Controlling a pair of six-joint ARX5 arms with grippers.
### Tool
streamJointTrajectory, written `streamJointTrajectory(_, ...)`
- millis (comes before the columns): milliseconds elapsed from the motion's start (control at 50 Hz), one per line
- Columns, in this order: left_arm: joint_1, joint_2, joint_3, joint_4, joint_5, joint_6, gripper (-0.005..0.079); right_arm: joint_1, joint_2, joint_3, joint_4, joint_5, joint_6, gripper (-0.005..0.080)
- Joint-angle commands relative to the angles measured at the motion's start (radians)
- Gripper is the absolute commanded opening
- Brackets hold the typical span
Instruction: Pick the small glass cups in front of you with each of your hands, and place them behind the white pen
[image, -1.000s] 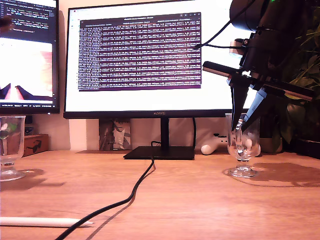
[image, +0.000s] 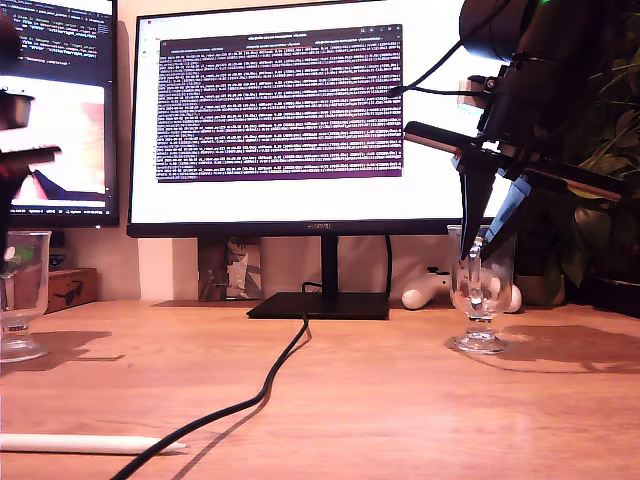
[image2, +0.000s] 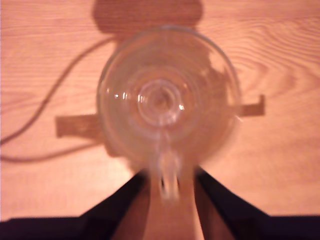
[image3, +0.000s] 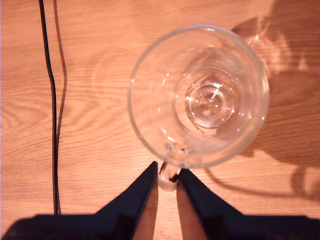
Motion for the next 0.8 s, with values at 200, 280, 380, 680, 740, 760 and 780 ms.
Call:
streamJointTrajectory(200, 0.006, 0.022, 0.005, 0.015, -0.002, 0.021, 0.0022, -0.002, 0.006, 0.017, 0.008, -0.002, -0.006, -0.0012)
streamJointTrajectory(280, 0.006, 0.022, 0.005, 0.015, -0.002, 0.04, -0.0021, 0.002, 0.006, 0.017, 0.003, -0.003, -0.009, -0.0012)
streamJointTrajectory(380, 0.006, 0.022, 0.005, 0.006, -0.002, 0.075, -0.0021, 0.01, 0.006, 0.017, -0.004, -0.004, -0.027, -0.0013)
streamJointTrajectory(680, 0.003, -0.003, 0.005, -0.041, 0.001, 0.087, -0.0021, 0.041, -0.017, 0.027, -0.04, -0.008, -0.108, -0.0013)
streamJointTrajectory(740, 0.003, -0.023, 0.005, -0.042, 0.001, 0.09, -0.0021, 0.046, -0.026, 0.039, -0.05, -0.009, -0.114, -0.0012)
streamJointTrajectory(760, 0.003, -0.03, 0.005, -0.042, 0.001, 0.09, -0.0021, 0.047, -0.029, 0.042, -0.052, -0.011, -0.12, -0.0013)
streamJointTrajectory(780, 0.003, -0.038, 0.005, -0.042, 0.001, 0.09, -0.0022, 0.05, -0.032, 0.047, -0.056, -0.011, -0.124, -0.0013)
